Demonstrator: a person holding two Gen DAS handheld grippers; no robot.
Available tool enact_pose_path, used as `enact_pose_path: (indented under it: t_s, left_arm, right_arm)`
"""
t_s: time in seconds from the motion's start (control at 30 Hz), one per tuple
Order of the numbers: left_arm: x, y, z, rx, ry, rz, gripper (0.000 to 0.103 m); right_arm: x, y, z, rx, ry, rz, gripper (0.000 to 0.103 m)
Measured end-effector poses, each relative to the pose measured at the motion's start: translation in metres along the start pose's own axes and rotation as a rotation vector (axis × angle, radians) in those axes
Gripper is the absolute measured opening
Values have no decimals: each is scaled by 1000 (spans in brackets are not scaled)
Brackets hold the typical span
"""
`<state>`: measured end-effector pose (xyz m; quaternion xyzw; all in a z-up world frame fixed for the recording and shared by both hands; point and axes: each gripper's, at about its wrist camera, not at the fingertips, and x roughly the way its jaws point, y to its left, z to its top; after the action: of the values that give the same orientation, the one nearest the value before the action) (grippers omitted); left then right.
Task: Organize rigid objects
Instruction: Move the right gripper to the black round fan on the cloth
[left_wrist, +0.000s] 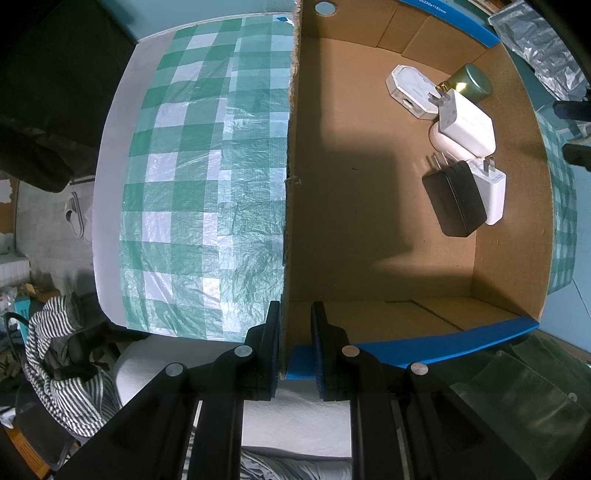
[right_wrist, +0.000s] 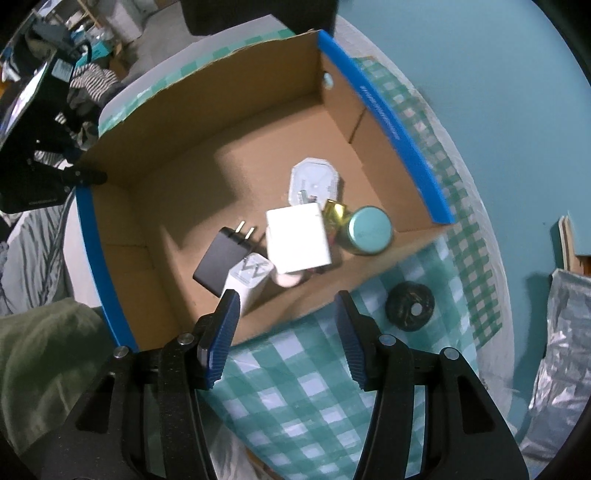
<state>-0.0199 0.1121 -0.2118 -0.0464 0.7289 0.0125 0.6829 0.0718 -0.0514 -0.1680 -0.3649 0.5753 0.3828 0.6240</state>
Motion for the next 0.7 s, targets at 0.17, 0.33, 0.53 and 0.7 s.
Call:
enact_pose_path:
  t_s: [0.17, 0.33, 0.53, 0.7]
  left_arm:
    - [0, 0, 0, -1, 2, 2, 15]
    - [0, 1, -1, -6, 0, -1, 15]
    - [0, 2, -1, -7, 1, -2, 15]
    - [0, 2, -1, -9, 2, -2, 15]
  right_arm:
    - [-10, -17, -11, 54, -18, -11, 69]
    - [-14, -49, -22, 159, -28, -14, 70]
    - [2, -93, -33, 319, 10, -9, 73]
    - [31, -128, -39, 465, 55, 22, 73]
